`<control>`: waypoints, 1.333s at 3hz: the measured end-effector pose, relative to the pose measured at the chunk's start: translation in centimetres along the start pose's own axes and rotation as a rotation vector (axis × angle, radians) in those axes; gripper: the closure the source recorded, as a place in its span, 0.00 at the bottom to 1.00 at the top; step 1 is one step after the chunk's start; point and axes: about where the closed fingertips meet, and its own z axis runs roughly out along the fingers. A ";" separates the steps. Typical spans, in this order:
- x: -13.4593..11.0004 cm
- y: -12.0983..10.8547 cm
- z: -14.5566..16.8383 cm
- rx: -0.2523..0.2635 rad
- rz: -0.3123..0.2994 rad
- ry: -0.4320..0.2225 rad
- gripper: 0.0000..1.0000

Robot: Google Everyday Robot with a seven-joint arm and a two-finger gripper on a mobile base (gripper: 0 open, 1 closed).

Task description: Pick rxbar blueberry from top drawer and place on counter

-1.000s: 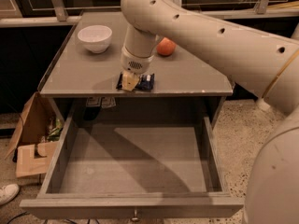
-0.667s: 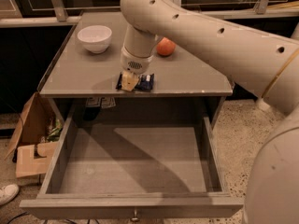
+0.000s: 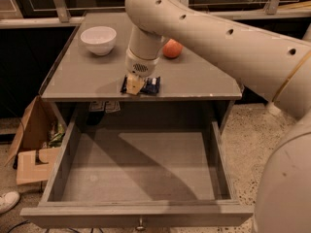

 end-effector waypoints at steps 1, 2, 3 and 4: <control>0.0 0.0 0.0 0.000 0.000 0.000 0.36; 0.0 0.0 0.0 0.000 0.000 0.000 0.05; 0.0 0.0 0.0 0.000 0.000 0.000 0.00; 0.0 0.0 0.0 0.000 0.000 0.000 0.00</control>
Offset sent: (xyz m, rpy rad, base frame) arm 0.0000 0.0000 0.0000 0.0000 0.0000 0.0000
